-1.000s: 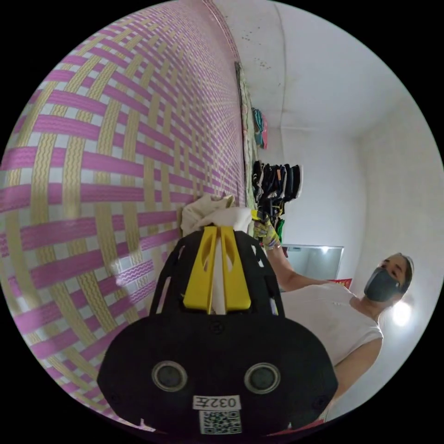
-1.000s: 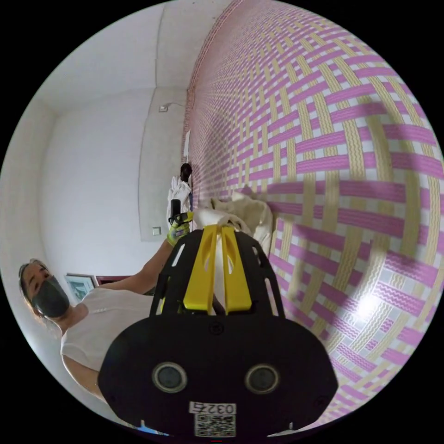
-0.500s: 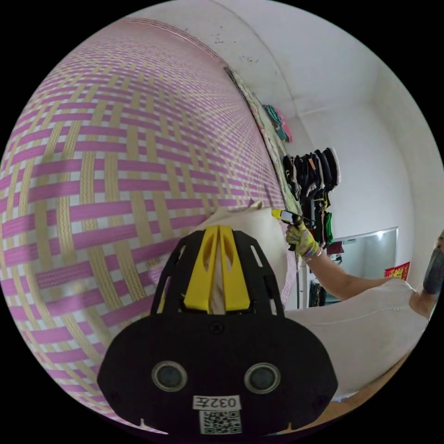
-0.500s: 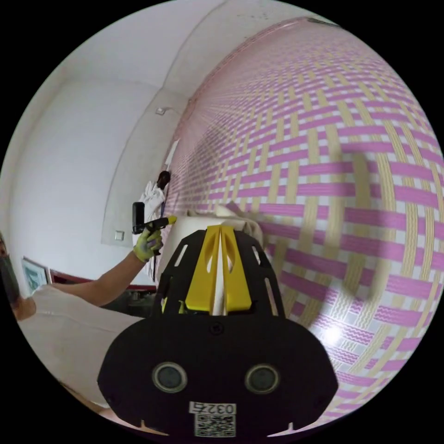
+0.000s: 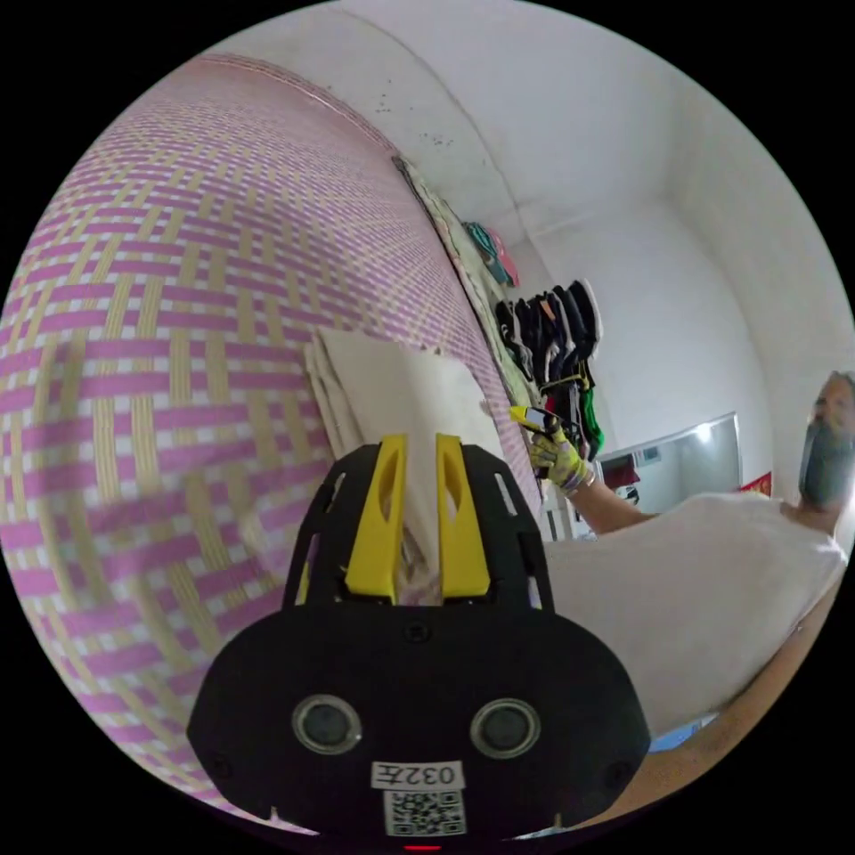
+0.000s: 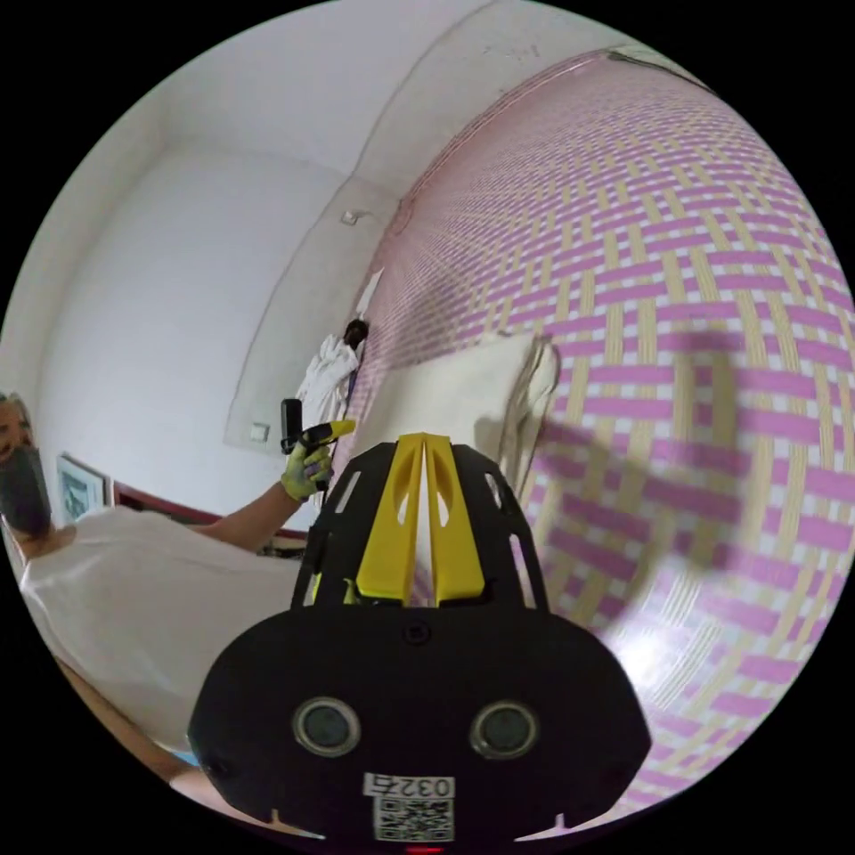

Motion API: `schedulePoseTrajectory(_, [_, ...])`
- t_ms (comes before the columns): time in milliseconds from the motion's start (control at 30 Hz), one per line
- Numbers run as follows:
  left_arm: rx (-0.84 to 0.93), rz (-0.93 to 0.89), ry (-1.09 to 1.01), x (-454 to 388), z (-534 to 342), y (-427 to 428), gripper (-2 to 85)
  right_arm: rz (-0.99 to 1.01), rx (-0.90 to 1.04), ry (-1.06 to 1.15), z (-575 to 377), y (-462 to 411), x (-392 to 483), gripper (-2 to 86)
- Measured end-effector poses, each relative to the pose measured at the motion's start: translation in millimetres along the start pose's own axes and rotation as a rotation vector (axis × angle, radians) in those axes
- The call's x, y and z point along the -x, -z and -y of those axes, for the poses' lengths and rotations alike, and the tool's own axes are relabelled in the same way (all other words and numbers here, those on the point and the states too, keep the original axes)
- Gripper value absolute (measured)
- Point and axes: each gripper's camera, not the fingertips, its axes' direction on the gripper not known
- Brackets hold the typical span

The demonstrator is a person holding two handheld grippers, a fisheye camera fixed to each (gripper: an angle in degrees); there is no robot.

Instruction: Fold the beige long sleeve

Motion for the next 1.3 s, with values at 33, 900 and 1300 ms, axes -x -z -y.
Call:
schedulePoseTrajectory(33, [0.006, -0.011, -0.017, -6.4, -11.2, -1.5, 1.1, 0.016, 0.012, 0.013, -10.4, -3.1, 4.6, -1.0])
schedulePoseTrajectory(900, [0.033, 0.058, 0.207, -1.9, -73.3, -39.6, 4.6, -0.112, 0.039, -0.208, -122.3, -46.8, 6.5, 4.8])
schedulePoseTrajectory(1300, [0.092, -0.087, 0.257, -2.8, -73.7, -33.8, 4.2, -0.115, -0.15, -0.35, -157.6, 35.2, -15.4, 6.5])
